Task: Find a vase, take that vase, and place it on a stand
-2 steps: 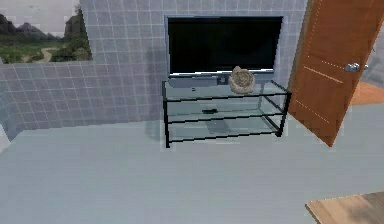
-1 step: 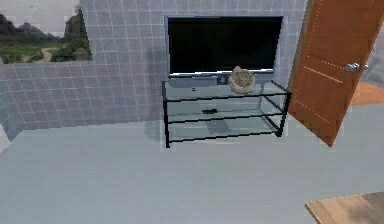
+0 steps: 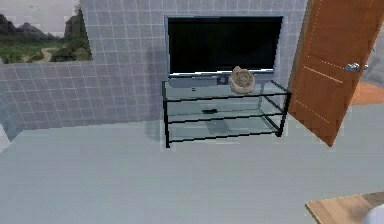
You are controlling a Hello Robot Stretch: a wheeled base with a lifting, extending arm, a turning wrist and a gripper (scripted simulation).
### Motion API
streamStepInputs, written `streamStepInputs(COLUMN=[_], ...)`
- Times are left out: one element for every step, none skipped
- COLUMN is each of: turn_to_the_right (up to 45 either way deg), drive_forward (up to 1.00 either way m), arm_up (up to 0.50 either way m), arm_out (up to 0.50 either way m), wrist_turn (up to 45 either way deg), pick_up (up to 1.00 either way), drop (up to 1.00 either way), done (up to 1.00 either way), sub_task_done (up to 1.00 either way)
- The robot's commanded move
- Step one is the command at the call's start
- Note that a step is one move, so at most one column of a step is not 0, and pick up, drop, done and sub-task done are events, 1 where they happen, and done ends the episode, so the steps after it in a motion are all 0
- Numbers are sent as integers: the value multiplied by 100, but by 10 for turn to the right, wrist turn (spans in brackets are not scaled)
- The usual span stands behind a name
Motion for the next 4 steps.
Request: streamStepInputs(turn_to_the_right=[0, -120, 0, 450], drive_forward=[0, 0, 80, 0], arm_up=[0, 0, 0, 0], arm_out=[-32, 0, 0, 0], wrist_turn=[0, 0, 0, 0], pick_up=[0, 0, 0, 0], drop=[0, 0, 0, 0], done=[0, 0, 0, 0], sub_task_done=[0, 0, 0, 0])
